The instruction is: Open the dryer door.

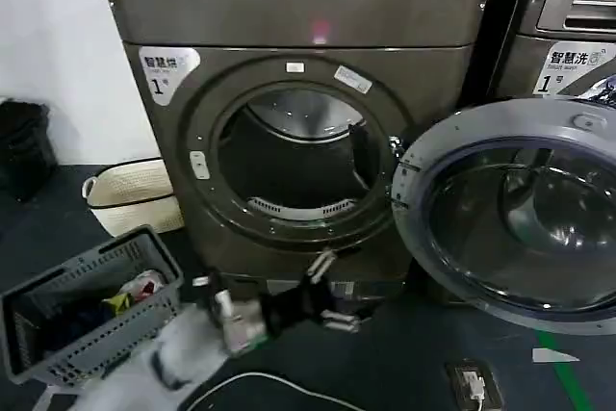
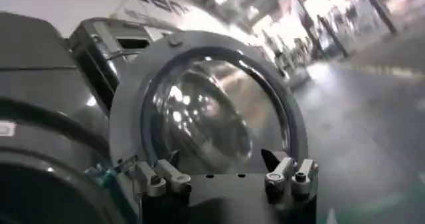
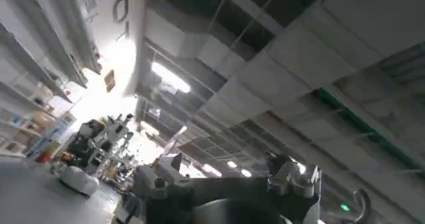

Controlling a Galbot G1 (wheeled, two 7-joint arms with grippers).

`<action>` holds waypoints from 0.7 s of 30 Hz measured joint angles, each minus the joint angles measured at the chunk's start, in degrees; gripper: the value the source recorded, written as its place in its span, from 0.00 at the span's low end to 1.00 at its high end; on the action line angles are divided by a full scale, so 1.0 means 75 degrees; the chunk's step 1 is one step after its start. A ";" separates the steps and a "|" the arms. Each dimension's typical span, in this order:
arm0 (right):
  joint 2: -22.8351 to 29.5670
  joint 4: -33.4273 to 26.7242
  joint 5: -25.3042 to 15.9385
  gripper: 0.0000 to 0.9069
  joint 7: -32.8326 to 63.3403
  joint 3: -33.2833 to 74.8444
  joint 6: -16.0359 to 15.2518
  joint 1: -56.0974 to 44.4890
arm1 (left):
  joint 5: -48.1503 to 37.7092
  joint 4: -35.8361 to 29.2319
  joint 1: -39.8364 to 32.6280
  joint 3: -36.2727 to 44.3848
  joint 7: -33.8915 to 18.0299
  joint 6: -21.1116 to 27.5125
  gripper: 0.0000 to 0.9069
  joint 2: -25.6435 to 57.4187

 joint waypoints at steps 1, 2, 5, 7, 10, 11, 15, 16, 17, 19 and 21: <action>-0.0035 -0.0035 0.0000 1.00 -0.0017 -0.0021 0.0020 0.0023 | 0.0010 -0.0086 0.0076 -0.0111 0.0001 -0.0084 1.00 0.0215; -0.0062 -0.0064 0.0000 1.00 -0.0033 -0.0034 0.0024 0.0038 | 0.0026 -0.0145 0.0155 -0.0229 -0.0005 -0.0168 1.00 0.0432; -0.0135 -0.0121 0.0000 1.00 -0.0108 -0.0109 0.0025 0.0108 | 0.0344 -0.0200 0.0396 -0.0647 -0.0040 -0.0536 1.00 0.1096; -0.0184 -0.0144 -0.0001 1.00 -0.0145 -0.0175 0.0022 0.0174 | 0.0690 -0.0193 0.0558 -0.0937 -0.0056 -0.0896 1.00 0.1543; -0.0254 -0.0157 -0.0008 1.00 -0.0194 -0.0289 0.0008 0.0295 | 0.1274 -0.0127 0.0833 -0.1283 -0.0045 -0.1471 1.00 0.2168; -0.0273 -0.0162 -0.0011 1.00 -0.0205 -0.0334 0.0002 0.0338 | 0.1481 -0.0109 0.0937 -0.1403 -0.0022 -0.1701 1.00 0.2351; -0.0324 -0.0173 -0.0020 1.00 -0.0283 -0.0463 -0.0008 0.0461 | 0.2335 0.0119 0.1305 -0.1859 0.0176 -0.2853 1.00 0.3054; -0.0325 -0.0165 -0.0019 1.00 -0.0325 -0.0494 -0.0007 0.0491 | 0.2544 0.0191 0.1354 -0.1969 0.0178 -0.3116 1.00 0.3194; -0.0325 -0.0147 -0.0016 1.00 -0.0369 -0.0528 -0.0007 0.0526 | 0.2812 0.0279 0.1398 -0.2078 0.0166 -0.3401 1.00 0.3343; -0.0298 -0.0088 0.0028 1.00 -0.0449 -0.0594 -0.0007 0.0578 | 0.3410 0.0501 0.1438 -0.2272 0.0109 -0.3842 1.00 0.3602; -0.0238 -0.0010 0.0137 1.00 -0.0531 -0.0674 -0.0017 0.0625 | 0.4116 0.0728 0.1441 -0.2457 -0.0027 -0.4235 1.00 0.3855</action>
